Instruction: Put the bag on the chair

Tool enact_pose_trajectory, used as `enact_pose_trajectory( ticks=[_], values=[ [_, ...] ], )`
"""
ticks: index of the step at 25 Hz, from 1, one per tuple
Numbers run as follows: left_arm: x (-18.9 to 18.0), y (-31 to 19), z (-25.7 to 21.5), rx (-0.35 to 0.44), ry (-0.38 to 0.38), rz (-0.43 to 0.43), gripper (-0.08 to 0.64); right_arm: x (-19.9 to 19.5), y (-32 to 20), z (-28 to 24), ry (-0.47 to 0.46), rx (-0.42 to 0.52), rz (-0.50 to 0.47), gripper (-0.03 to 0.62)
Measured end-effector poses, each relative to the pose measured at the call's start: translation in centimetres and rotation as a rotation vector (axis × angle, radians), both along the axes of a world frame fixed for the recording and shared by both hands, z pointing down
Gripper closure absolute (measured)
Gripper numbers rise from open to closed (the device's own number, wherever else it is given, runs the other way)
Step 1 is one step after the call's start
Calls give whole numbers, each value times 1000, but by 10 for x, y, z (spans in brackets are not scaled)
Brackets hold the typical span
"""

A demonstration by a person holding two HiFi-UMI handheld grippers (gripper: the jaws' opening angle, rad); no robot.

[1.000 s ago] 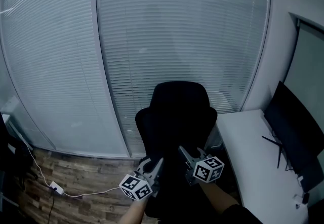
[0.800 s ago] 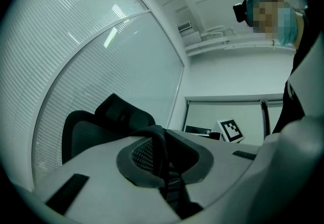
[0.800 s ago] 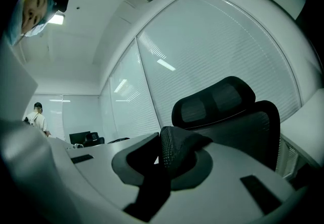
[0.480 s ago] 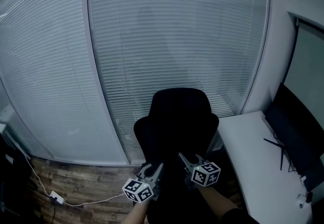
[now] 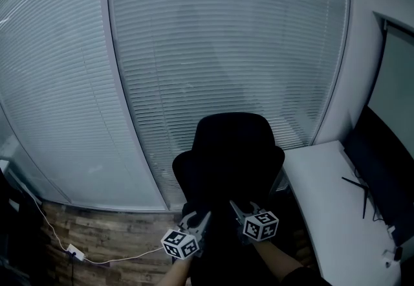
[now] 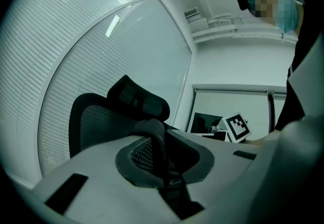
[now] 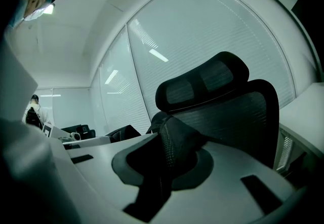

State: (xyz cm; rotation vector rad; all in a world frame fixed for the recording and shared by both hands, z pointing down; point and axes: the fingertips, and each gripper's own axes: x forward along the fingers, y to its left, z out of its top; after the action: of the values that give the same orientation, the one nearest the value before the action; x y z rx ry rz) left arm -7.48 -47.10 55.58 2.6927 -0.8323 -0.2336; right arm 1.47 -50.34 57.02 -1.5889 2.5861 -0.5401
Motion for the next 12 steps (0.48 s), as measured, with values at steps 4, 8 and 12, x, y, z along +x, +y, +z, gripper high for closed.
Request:
enact_pose_trajectory(
  ticks=[4, 8, 12],
  values=[
    [6, -2, 15, -25, -33, -2, 514, 1, -1, 18, 3, -33, 1, 528],
    [8, -5, 29, -52, -61, -20, 506, 1, -3, 31, 0, -62, -10, 528],
    [10, -5, 41, -76, -87, -46, 488, 3, -2, 40, 9, -80, -23, 528]
  ],
)
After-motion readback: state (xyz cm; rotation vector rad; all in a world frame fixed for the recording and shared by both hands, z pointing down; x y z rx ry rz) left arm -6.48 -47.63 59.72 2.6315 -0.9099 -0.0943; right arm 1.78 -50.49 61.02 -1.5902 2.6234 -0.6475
